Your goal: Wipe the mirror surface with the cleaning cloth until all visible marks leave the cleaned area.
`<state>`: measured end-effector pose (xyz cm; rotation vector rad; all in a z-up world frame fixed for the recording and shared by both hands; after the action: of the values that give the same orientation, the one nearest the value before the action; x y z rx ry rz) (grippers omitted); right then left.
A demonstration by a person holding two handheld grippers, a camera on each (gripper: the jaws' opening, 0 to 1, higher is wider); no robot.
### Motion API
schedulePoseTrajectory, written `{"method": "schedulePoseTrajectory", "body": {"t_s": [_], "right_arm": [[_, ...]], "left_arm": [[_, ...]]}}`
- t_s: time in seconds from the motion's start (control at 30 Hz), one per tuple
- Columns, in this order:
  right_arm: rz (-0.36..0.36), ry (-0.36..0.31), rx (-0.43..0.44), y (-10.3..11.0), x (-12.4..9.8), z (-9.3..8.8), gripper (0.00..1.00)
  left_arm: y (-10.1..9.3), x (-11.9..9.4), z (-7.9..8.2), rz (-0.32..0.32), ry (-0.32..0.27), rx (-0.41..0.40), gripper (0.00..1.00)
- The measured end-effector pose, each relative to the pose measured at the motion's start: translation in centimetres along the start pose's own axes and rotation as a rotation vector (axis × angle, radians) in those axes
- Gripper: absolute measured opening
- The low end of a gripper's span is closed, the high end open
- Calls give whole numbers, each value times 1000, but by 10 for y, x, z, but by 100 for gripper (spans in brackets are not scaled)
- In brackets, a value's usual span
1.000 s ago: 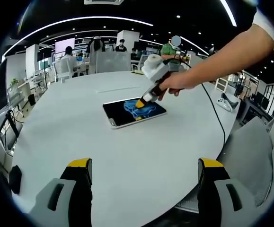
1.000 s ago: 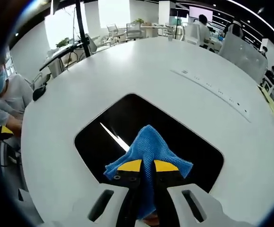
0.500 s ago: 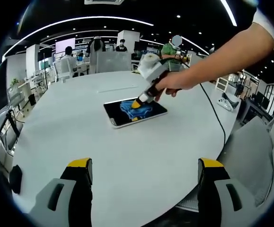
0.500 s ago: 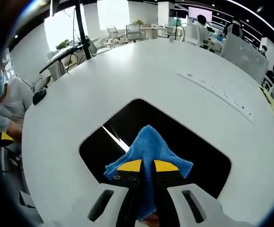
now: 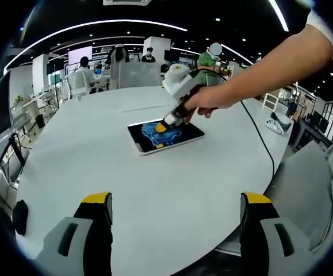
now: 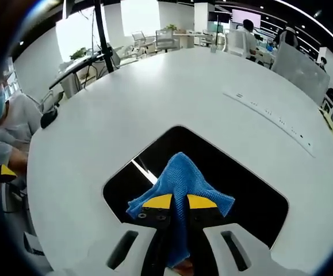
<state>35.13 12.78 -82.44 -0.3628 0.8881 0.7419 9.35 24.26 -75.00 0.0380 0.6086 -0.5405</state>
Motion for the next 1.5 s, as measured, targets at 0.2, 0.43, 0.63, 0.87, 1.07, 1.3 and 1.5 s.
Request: {"method": "schedulePoseTrajectory", "body": {"t_s": [0.2,0.43,0.63,0.87,1.07,1.3,1.5], "right_arm": [[-1,1,2,2,3,3,3],[4,1,2,1,12,7,3],[2,1,6,9,4,6,3],[4,1,2,8,12,10,3],[7,-2,-3,10,13,13,3],[4,-5,-2,11,19,17,3],[1,-12,0,22,8,15,3]], "left_arm": [[0,-1,-1,1,0,-1,93],[1,-3,-2,7,-1,-5,93],[0,-3,-2,7,-2,-6,93],[2,-3,-2,8,-5,-7,93],[3,-4,-2,11,-5,-9,93],[3,-3,-3,9,-2,-10,93],[2,-4,-4,9,-3,-14,93]]}}
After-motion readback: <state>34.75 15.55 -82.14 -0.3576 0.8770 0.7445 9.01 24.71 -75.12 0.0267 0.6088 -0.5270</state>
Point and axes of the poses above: the point that each gripper's makers call its tool centre point, and the gripper's own axes: x roughly forward along the fingers, y roughly to its left, z roughly out of its top, the point moved 3 cm from there along -x, roughly backward along the fingers
